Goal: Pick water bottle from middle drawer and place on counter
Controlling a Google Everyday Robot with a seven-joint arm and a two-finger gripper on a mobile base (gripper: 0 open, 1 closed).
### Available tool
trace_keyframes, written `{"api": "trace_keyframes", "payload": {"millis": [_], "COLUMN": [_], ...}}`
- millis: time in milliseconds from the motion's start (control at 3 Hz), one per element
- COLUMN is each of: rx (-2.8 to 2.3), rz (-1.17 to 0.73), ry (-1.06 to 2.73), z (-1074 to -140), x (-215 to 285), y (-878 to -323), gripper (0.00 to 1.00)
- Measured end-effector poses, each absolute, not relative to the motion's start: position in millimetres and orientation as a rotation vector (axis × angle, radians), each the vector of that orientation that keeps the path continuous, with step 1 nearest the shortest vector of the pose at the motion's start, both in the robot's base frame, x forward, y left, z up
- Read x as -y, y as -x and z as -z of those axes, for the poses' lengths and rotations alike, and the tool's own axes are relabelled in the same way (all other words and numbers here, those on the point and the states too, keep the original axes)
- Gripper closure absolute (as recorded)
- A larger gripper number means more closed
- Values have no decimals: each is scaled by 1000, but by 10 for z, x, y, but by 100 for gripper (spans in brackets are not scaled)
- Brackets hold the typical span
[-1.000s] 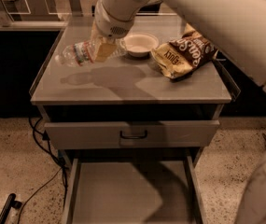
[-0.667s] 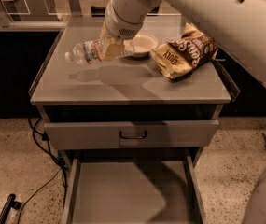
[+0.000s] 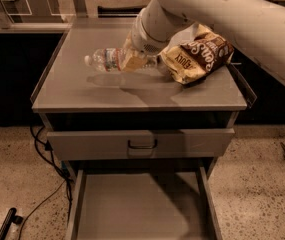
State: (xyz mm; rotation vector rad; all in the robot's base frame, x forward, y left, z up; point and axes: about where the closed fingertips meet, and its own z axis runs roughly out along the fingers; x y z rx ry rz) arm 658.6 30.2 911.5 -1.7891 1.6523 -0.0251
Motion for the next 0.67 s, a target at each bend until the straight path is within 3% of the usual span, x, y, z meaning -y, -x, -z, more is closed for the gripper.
{"api": "trace_keyframes", "payload": {"millis": [667], "rx": [-1804], "rz": [12], "ry": [1823], "z": [-8530], "x": [-166], "y": [-6473], "gripper": [100]}}
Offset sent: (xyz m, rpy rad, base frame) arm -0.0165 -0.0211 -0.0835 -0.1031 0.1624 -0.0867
